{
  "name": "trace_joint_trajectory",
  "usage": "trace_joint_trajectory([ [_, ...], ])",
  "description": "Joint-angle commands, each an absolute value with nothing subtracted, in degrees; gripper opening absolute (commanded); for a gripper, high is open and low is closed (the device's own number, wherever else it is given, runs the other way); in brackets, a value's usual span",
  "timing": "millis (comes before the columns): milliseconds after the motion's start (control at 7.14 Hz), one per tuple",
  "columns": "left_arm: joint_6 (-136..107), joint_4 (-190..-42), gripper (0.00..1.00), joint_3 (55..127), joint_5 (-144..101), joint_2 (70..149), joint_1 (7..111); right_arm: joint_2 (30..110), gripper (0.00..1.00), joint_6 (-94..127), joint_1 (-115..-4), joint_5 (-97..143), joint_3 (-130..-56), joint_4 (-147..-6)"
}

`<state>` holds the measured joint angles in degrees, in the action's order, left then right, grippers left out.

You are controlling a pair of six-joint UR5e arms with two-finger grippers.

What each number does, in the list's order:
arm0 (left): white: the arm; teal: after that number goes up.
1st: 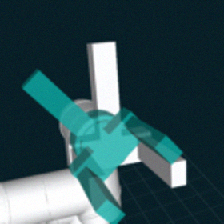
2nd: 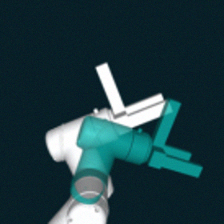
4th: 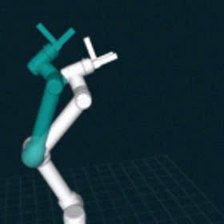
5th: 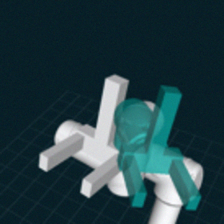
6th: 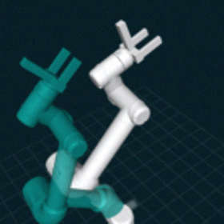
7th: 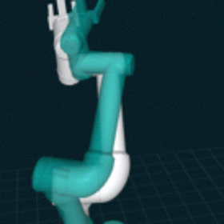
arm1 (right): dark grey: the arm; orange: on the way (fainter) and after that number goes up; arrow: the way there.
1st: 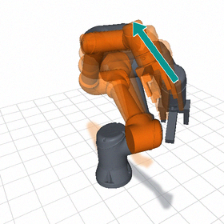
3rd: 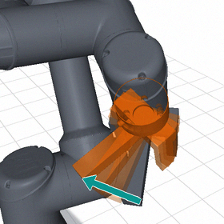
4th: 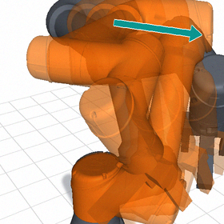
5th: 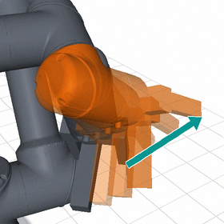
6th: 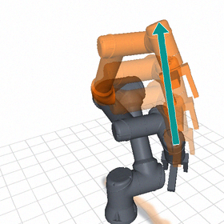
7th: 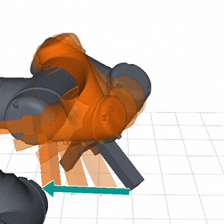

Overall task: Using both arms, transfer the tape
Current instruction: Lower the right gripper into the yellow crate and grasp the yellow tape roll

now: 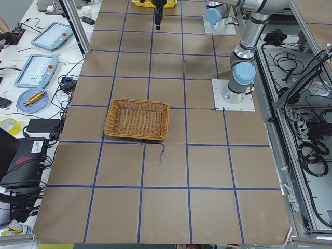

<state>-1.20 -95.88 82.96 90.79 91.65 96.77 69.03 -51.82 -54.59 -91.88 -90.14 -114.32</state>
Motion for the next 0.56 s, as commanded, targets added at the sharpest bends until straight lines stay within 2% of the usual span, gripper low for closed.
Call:
trace_joint_trajectory([
  [0,-1.1,-96.2,1.0,83.0,90.9,91.3,96.8,63.0,0.99,-52.1,-53.1,-91.7,-90.9,-116.3],
  [420,-1.1,-96.1,1.0,83.1,90.9,91.3,96.8,62.2,0.99,-52.1,-51.4,-92.4,-95.5,-120.6],
])
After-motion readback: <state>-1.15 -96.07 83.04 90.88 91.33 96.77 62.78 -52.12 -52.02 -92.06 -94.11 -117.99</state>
